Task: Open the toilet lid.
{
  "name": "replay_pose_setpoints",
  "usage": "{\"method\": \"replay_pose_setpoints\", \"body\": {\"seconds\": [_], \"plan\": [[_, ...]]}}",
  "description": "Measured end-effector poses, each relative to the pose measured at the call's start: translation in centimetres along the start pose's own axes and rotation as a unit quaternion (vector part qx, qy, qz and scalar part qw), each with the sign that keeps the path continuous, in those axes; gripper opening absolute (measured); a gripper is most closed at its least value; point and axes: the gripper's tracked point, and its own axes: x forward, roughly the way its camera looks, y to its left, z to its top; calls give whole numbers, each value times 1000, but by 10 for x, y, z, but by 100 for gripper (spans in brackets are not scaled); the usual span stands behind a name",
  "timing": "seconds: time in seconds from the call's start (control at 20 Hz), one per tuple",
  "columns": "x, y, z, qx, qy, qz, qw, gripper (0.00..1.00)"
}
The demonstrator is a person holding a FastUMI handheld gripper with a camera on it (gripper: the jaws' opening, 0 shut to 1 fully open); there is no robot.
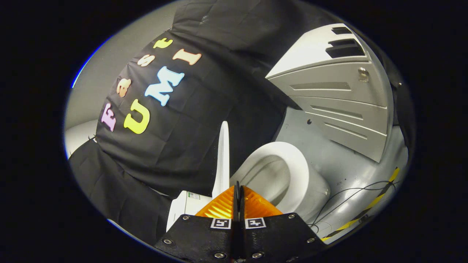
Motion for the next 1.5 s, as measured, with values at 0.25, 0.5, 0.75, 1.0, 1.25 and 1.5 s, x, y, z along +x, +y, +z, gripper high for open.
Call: {"method": "replay_pose_setpoints", "body": {"seconds": [0.25,0.5,0.75,1.0,1.25,1.5], "plan": [[-8,36,0,-44,1,14,999,0],[-11,52,-2,-67,-4,7,998,0],[-17,82,-5,-91,-8,21,996,0],[-22,113,-13,-125,-10,29,992,0],[-23,138,-19,-149,-11,36,988,0],[-25,177,-32,-187,-10,50,981,0]]}}
